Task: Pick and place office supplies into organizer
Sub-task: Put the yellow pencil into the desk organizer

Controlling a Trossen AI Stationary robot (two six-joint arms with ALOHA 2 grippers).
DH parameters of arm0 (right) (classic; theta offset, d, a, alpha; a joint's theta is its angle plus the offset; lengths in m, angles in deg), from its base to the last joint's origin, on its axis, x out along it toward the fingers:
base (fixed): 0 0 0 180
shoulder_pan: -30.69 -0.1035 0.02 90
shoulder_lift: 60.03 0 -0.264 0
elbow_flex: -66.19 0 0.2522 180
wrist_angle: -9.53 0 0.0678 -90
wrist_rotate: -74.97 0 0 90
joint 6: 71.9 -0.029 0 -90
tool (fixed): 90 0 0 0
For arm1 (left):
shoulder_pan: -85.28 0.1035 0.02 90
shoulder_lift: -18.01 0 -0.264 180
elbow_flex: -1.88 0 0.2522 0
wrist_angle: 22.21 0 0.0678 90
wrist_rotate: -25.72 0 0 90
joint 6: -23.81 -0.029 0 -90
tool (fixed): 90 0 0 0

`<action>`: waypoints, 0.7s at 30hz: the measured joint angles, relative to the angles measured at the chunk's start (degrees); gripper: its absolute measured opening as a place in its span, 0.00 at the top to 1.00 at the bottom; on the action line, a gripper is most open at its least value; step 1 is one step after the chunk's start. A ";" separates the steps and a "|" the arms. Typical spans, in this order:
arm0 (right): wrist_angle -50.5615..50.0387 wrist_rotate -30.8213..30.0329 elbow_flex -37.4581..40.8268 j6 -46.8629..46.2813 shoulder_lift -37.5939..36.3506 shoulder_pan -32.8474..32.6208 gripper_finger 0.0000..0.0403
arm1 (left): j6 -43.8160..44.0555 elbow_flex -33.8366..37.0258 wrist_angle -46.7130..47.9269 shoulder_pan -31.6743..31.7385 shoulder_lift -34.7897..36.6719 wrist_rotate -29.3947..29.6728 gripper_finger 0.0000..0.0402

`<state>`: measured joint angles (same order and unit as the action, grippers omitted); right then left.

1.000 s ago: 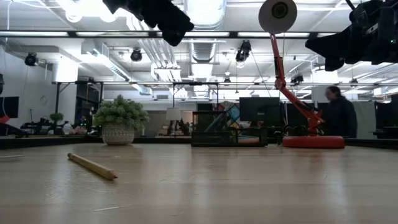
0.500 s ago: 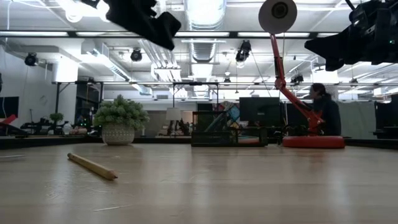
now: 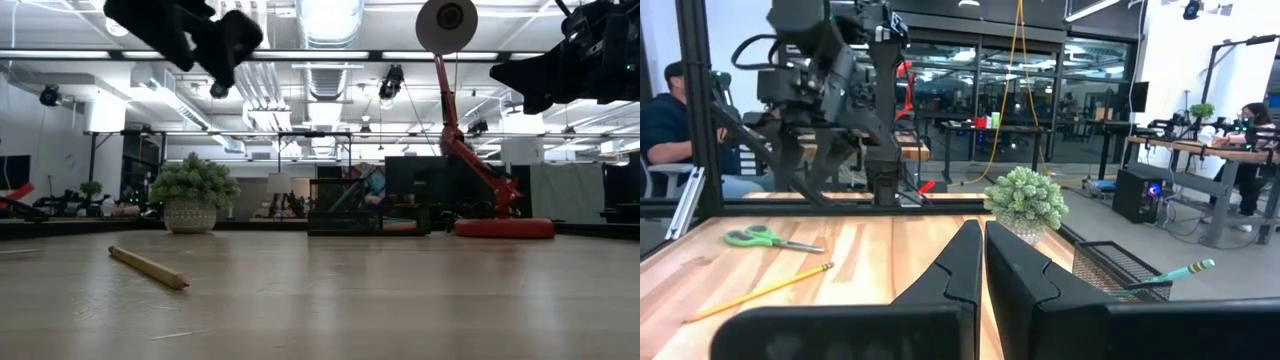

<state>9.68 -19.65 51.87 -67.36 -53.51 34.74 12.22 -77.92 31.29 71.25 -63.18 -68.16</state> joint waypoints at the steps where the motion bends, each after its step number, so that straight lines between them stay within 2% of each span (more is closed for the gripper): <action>1: 0.00 0.00 0.00 0.00 0.00 0.00 0.98 | 2.04 0.00 0.87 -0.42 0.00 0.15 0.50; 6: -0.01 0.00 0.00 0.00 0.00 0.00 0.98 | 15.02 0.00 5.49 -2.13 0.00 0.29 0.50; 10: 0.00 0.00 0.00 -0.01 0.00 0.00 0.98 | 20.03 0.00 9.63 -3.56 0.00 0.48 0.50; 16: 0.00 0.02 0.00 -0.02 0.00 0.00 0.98 | 16.85 0.00 13.32 -6.25 -0.61 5.64 0.51; 21: 0.00 0.01 0.00 -0.04 0.00 0.00 0.98 | 12.67 0.06 13.17 -6.40 -3.39 6.19 0.54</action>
<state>9.68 -19.64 51.87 -67.40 -53.51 34.74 24.89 -77.86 44.46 64.85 -66.57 -61.97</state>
